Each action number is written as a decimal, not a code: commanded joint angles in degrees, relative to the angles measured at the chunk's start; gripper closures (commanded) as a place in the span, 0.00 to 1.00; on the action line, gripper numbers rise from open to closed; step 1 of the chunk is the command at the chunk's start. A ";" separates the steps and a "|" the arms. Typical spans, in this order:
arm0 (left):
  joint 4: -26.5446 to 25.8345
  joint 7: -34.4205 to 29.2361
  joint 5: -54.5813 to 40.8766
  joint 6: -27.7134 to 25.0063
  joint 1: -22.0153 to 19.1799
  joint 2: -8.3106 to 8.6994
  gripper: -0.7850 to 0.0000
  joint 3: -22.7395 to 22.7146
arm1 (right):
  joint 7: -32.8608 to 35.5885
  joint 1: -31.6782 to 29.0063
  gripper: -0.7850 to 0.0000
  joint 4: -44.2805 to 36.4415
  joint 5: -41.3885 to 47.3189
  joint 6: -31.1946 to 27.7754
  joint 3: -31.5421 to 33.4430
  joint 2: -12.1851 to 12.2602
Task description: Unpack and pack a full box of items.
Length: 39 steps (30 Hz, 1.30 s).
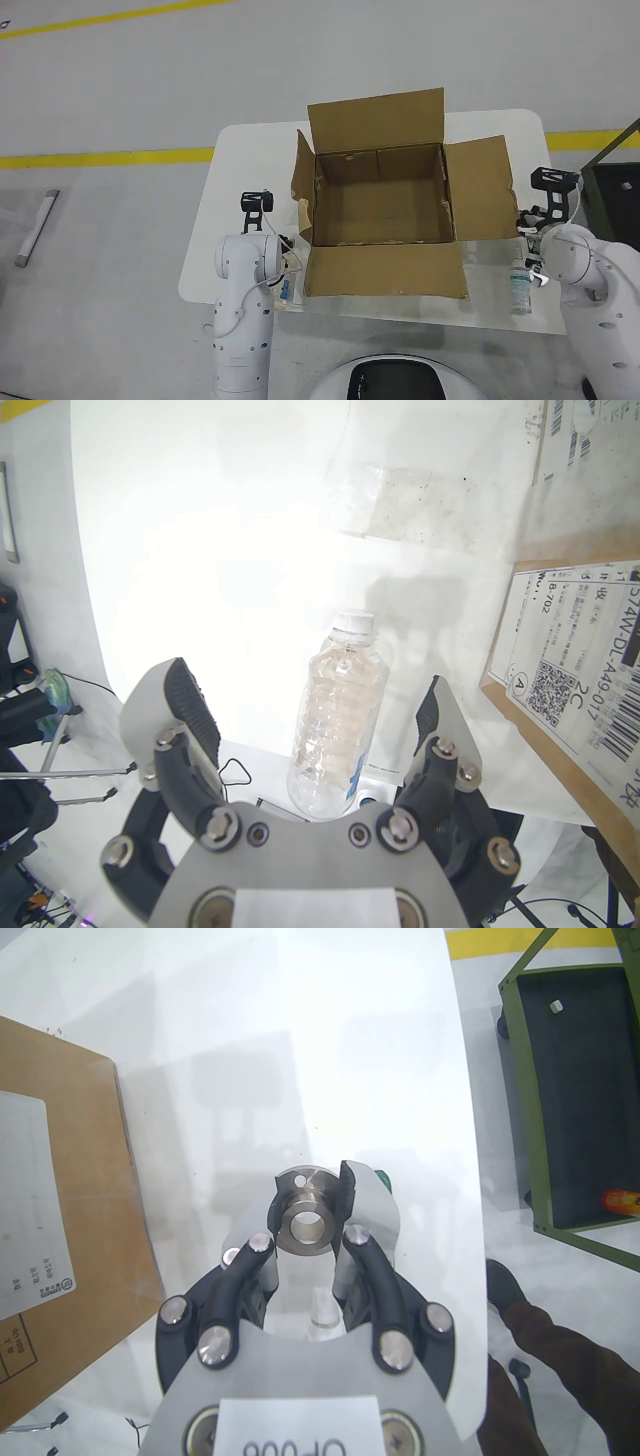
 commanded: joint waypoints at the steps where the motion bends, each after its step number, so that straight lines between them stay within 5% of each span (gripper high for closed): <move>1: 0.00 0.00 0.00 0.00 0.00 0.00 0.00 0.00 | -0.04 0.27 1.00 0.53 -0.11 -0.10 -0.22 0.03; 12: 0.00 0.00 0.00 0.00 0.00 0.00 0.00 0.00 | 0.19 2.56 1.00 3.40 -1.66 -0.70 -2.01 0.21; 29: 0.00 0.00 0.00 0.00 0.00 0.00 0.00 0.00 | 0.22 4.32 0.86 7.51 -2.83 -1.31 -4.27 0.33; 34: 0.00 0.00 0.00 0.00 0.00 0.00 0.00 0.00 | 0.34 4.20 0.76 7.51 -2.85 -1.35 -4.28 0.41; 39: 0.00 0.00 0.00 0.00 0.00 0.00 0.00 0.00 | 0.38 4.11 0.55 7.41 -2.59 -1.37 -4.22 0.48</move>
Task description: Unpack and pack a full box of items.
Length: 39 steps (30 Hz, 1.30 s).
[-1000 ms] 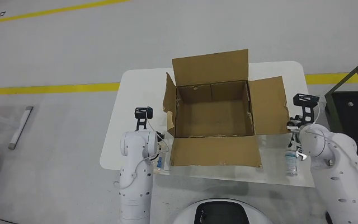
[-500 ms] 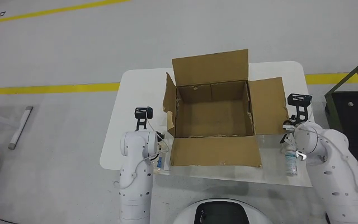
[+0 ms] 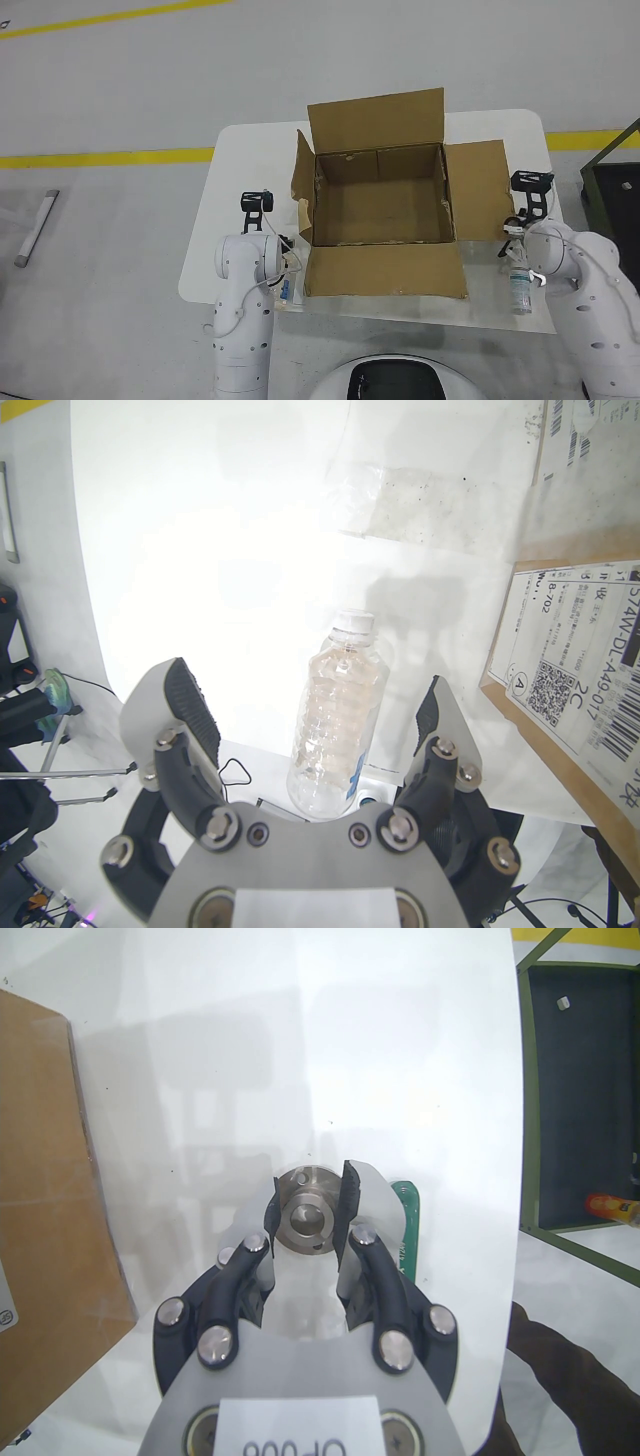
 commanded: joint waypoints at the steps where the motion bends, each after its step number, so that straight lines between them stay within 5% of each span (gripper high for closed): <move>1: 0.00 0.00 0.00 0.00 0.00 0.00 0.00 0.00 | -0.08 -0.10 0.54 -0.19 -0.03 0.03 0.08 0.03; 6: 0.00 0.00 0.00 0.00 0.00 0.00 0.00 0.00 | -1.32 -1.14 0.48 -4.31 1.61 0.70 2.15 0.18; 10: 0.00 0.00 0.00 0.00 0.00 0.00 0.00 0.00 | -7.25 -4.86 0.53 -11.59 3.06 1.03 7.35 0.49; 11: 0.00 0.00 0.00 0.00 0.00 0.00 0.00 0.00 | -10.69 -6.05 0.85 -14.00 2.14 0.83 8.59 0.58; 12: 0.00 0.00 0.00 0.00 0.00 0.00 0.00 0.00 | -13.45 -7.58 1.00 -15.62 1.37 0.37 9.40 0.63; 23: 0.00 0.00 0.00 0.00 0.00 0.00 0.00 0.00 | -37.48 -13.78 1.00 -30.09 6.30 -4.35 12.57 0.18; 39: 0.00 0.00 0.00 0.00 0.00 0.00 0.00 0.00 | -38.92 -13.44 1.00 -31.83 4.47 -5.43 9.58 0.12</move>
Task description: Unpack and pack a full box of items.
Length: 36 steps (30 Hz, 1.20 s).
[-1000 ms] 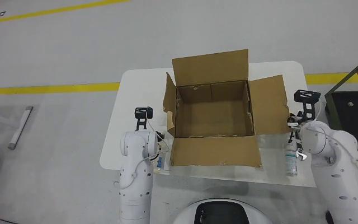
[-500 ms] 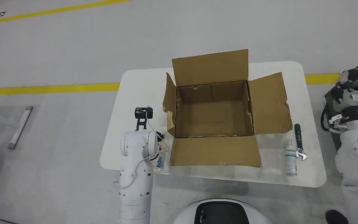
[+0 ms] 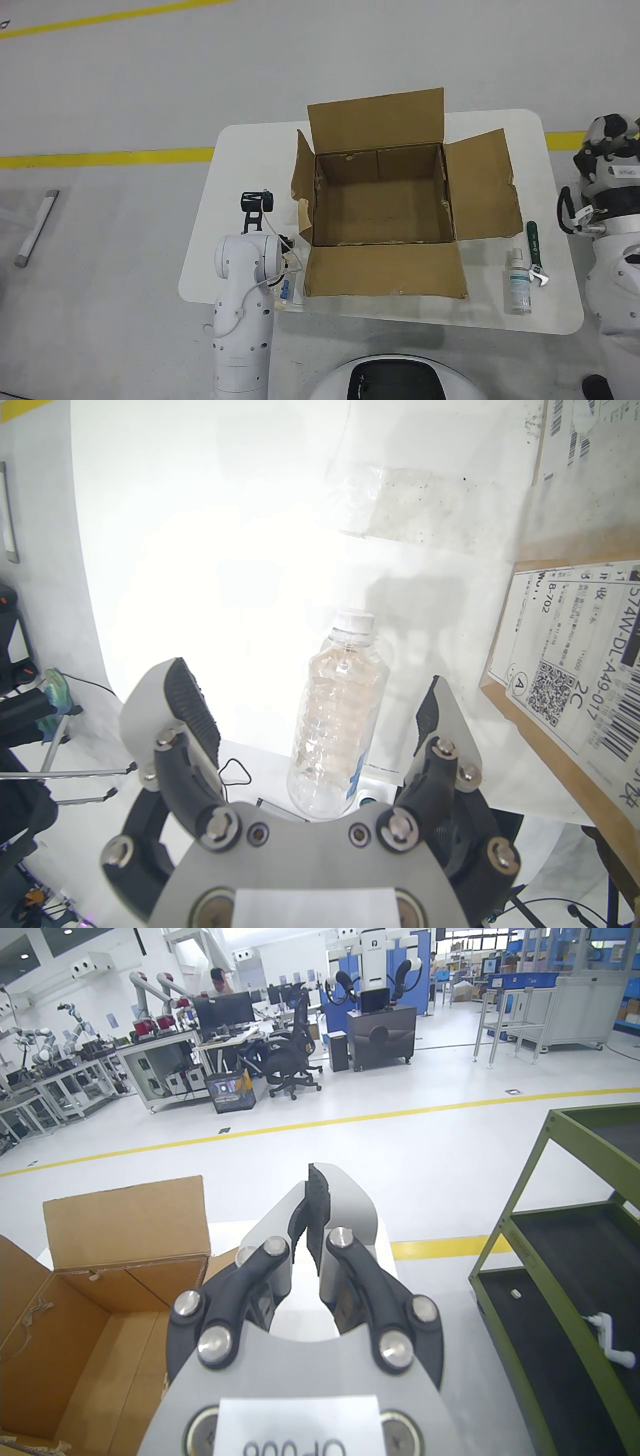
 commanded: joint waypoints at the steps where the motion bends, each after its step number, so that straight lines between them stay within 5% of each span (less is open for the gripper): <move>1: 0.00 0.00 0.00 0.00 0.00 0.00 0.00 0.00 | -0.34 -0.31 1.00 0.22 0.71 -0.23 -0.26 -0.05; 19: -0.84 2.74 0.02 -0.70 1.16 0.19 0.00 -0.33 | -7.29 -1.99 1.00 3.65 0.20 -1.02 -9.66 -0.90; 32: -13.24 -7.38 -9.99 -17.65 6.70 2.11 0.00 -7.79 | -7.73 -1.29 1.00 4.49 -1.47 1.35 -9.30 -1.12; 36: -14.81 -6.37 -13.49 -18.67 10.07 3.39 0.00 -7.22 | -7.79 -0.12 1.00 4.85 -1.89 2.43 -9.81 -1.25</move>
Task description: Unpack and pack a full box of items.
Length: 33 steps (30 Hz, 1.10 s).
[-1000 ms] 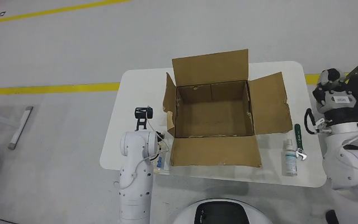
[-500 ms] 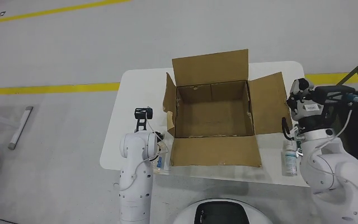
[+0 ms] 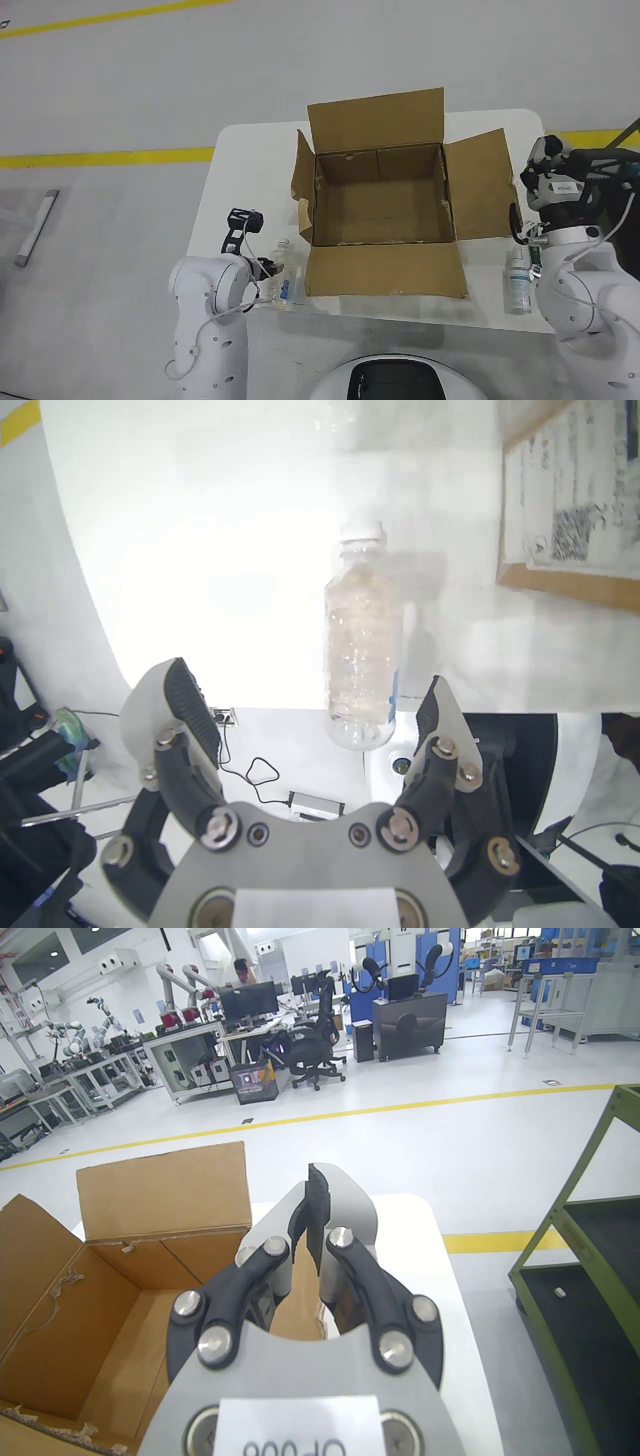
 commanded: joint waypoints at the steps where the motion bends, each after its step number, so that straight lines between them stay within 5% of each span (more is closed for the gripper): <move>1: -0.31 -1.02 -3.68 1.31 1.00 0.57 0.00 -0.12 | 0.03 0.57 1.00 0.25 -0.19 0.41 -0.38 -0.06; 6: 1.14 -2.05 -7.42 2.35 1.13 1.93 0.00 0.02 | 0.10 1.72 1.00 0.85 -1.50 0.71 -1.49 -0.19; 19: 1.29 -1.56 -7.54 2.61 1.29 1.94 0.00 -0.05 | -0.62 2.73 1.00 1.80 -4.16 -0.24 -2.47 -0.34; 33: 8.27 0.34 -4.87 6.89 0.74 2.73 0.00 3.56 | -1.18 2.11 1.00 2.21 -5.13 -0.32 -2.36 -0.54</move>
